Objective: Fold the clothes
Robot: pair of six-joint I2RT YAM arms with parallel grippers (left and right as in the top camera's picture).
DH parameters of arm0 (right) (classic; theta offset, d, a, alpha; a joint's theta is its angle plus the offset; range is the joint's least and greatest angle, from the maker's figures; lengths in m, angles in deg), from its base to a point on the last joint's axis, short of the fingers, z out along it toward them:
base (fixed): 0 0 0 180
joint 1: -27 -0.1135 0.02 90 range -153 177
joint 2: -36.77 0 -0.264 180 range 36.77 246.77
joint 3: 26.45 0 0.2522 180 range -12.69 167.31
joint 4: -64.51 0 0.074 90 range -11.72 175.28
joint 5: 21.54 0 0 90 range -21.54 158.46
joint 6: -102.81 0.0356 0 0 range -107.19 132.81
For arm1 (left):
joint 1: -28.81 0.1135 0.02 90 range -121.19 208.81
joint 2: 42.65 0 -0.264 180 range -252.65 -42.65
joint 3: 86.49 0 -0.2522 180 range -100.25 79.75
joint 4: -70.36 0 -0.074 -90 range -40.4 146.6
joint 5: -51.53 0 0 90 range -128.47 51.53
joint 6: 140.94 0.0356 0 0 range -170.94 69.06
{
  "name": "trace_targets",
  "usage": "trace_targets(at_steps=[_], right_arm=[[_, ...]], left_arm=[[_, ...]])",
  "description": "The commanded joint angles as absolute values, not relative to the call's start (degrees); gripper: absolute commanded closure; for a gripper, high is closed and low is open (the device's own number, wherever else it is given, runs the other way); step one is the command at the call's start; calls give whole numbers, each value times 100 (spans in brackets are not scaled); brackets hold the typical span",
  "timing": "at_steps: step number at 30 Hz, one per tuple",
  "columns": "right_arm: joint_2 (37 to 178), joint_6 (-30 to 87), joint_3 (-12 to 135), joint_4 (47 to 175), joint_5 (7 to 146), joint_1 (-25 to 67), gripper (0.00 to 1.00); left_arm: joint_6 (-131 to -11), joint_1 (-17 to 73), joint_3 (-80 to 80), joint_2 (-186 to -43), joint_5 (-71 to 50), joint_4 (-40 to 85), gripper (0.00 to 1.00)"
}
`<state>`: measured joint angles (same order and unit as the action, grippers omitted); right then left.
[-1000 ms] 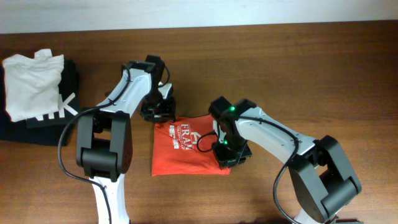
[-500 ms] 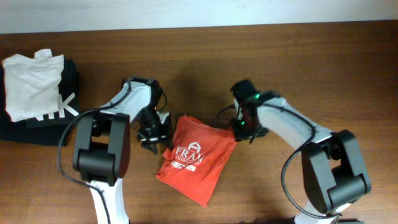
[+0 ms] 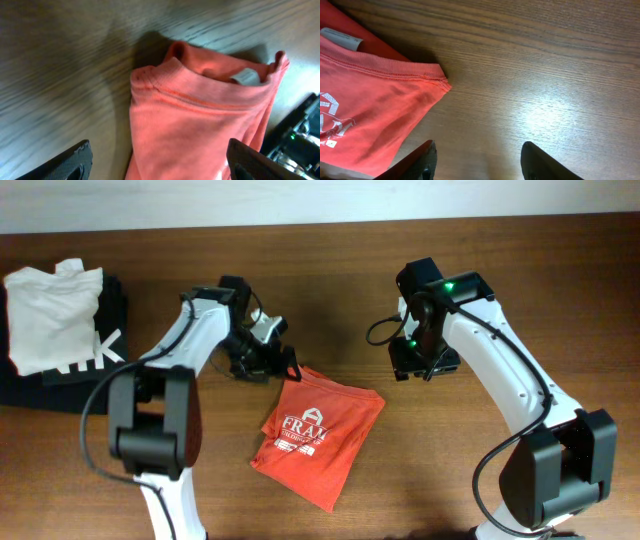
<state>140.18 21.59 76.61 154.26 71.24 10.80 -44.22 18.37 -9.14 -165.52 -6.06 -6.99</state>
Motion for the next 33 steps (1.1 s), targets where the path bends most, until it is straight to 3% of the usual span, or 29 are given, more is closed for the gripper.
trace_targets(at_steps=[1,3,6,7,9,10,14,24,33], right_arm=[[13902,2139,7744,15481,7079,1101,41],[13902,2137,7744,15481,7074,1101,42],[13902,2137,7744,15500,6985,1101,42],[13902,2137,7744,15544,6919,1101,41],[13902,2137,7744,15586,6770,1104,41],[13902,2137,7744,15594,6707,1112,41],[13902,2135,7744,15610,6624,1462,41],[13902,2049,7744,15610,6624,2194,41],[13902,2054,7744,15610,6624,2194,41]], left_arm=[[-4051,1730,-874,-17061,23,-773,14],[-3528,1472,-846,-17308,524,-1243,17],[-3461,1118,-830,-17330,226,-1282,40],[-3550,1096,-833,-17330,113,-1162,64],[-4011,1194,-861,-17330,-206,-826,95],[-4263,1275,-916,-17330,-534,-725,99],[-5010,1854,-1794,-17037,-2127,-928,100],[-5133,3363,-2704,-14926,-5083,-681,100],[-4746,4560,-2704,-14780,-5666,1098,100]])
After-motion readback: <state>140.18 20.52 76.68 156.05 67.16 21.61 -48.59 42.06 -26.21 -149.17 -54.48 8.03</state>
